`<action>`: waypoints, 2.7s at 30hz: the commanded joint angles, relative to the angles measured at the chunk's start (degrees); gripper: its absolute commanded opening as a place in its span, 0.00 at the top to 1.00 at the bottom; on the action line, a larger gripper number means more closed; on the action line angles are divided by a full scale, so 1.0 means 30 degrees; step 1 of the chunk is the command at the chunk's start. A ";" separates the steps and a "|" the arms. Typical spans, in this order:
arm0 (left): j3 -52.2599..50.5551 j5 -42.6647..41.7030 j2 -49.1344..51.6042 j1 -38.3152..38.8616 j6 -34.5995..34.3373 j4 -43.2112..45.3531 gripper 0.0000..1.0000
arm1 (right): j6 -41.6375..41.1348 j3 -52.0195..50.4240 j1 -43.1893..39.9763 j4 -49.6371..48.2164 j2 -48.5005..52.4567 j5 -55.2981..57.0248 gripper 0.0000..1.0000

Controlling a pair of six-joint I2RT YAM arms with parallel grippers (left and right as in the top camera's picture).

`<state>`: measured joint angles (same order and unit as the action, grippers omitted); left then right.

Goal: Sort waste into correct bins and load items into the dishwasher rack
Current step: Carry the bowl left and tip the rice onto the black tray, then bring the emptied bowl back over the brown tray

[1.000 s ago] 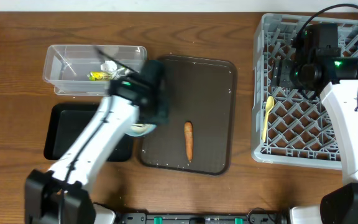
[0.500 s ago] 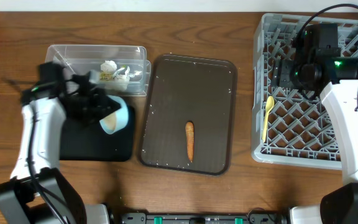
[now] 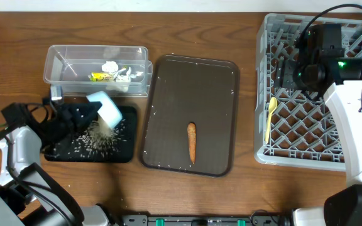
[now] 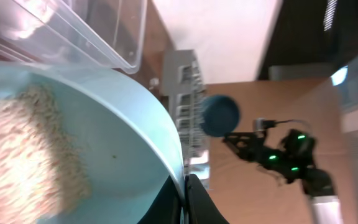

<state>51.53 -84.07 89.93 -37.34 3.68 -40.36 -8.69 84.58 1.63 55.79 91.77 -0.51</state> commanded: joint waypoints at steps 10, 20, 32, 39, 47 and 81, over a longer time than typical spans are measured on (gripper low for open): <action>-0.0357 -0.2011 0.0233 -0.0663 -0.4087 0.0066 0.94 | 0.0138 0.0131 -0.0058 0.0051 0.0036 -0.0138 0.21; -0.0357 -0.2018 0.0233 -0.0656 -0.6747 0.0342 0.94 | 0.0138 0.0131 -0.0058 0.0051 0.0036 -0.0131 0.21; -0.0357 0.2142 0.0233 -0.0656 -0.6280 0.1712 0.94 | 0.0138 0.0131 -0.0058 0.0058 0.0036 -0.0131 0.21; -0.0357 -0.0539 0.0233 -0.0780 -0.6237 0.2732 0.94 | 0.0138 0.0131 -0.0058 -0.0022 0.0036 -0.0131 0.21; -0.0357 -0.0656 0.0240 -0.0838 -0.5566 0.3206 0.94 | 0.0138 0.0131 -0.0058 -0.0007 0.0036 -0.0131 0.21; 0.1479 1.2626 -0.4073 1.3639 -0.7344 0.7992 0.94 | 0.0131 0.0131 -0.0058 -0.0109 0.0036 -0.0138 0.21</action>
<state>55.11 -54.04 77.43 -1.34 -18.20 -17.89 -8.69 84.58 1.61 55.59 91.77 -0.51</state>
